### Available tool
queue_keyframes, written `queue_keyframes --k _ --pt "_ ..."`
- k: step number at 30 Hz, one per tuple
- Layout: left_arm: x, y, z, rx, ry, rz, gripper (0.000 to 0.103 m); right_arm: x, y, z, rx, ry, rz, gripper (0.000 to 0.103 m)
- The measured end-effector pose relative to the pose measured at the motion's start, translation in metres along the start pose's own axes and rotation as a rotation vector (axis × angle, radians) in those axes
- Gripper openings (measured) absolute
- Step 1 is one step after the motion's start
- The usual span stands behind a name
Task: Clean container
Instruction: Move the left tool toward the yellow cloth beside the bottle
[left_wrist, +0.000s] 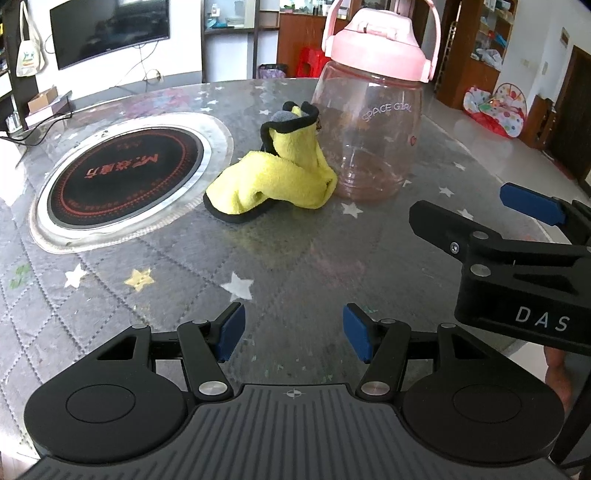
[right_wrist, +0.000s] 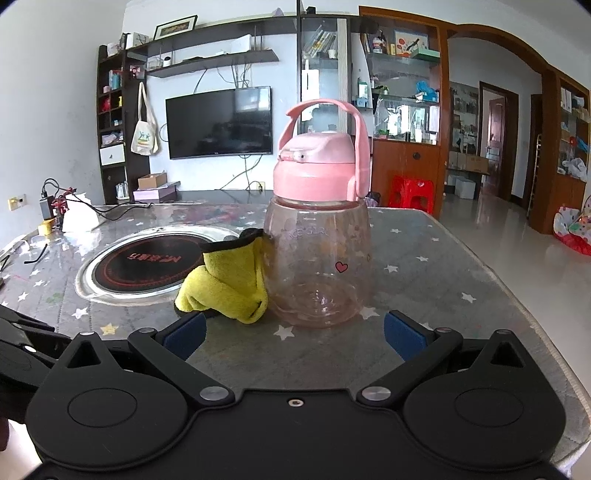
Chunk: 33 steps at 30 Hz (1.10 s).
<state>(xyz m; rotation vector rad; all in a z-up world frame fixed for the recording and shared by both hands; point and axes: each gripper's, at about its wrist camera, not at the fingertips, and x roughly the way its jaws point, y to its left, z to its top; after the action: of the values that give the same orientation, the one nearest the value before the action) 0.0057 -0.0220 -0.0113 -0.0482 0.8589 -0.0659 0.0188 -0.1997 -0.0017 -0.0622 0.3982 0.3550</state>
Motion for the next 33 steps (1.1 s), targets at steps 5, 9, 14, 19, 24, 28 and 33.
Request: queue_keyframes --k 5,9,14,19,24,28,33 --pt "0.007 0.001 0.005 0.002 0.013 -0.004 0.06 0.009 0.0 0.002 0.005 0.013 -0.003 0.103" --pt "0.013 0.002 0.009 0.003 0.024 -0.008 0.06 0.016 0.0 0.003 0.009 0.023 -0.006 0.103" --pt "0.022 0.003 0.014 0.005 0.039 -0.014 0.06 0.018 -0.009 0.003 0.016 0.028 -0.006 0.103" --pt "0.028 0.005 0.018 0.003 0.051 -0.018 0.06 0.024 -0.012 0.005 0.021 0.036 -0.009 0.103" --pt "0.035 0.008 0.023 -0.001 0.059 -0.02 0.06 0.03 -0.014 0.006 0.023 0.043 -0.012 0.103" --pt "0.039 0.009 0.028 -0.005 0.063 -0.02 0.06 0.034 -0.016 0.008 0.025 0.045 -0.014 0.103" --pt "0.044 0.011 0.034 -0.009 0.068 -0.021 0.06 0.04 -0.018 0.01 0.028 0.048 -0.016 0.103"
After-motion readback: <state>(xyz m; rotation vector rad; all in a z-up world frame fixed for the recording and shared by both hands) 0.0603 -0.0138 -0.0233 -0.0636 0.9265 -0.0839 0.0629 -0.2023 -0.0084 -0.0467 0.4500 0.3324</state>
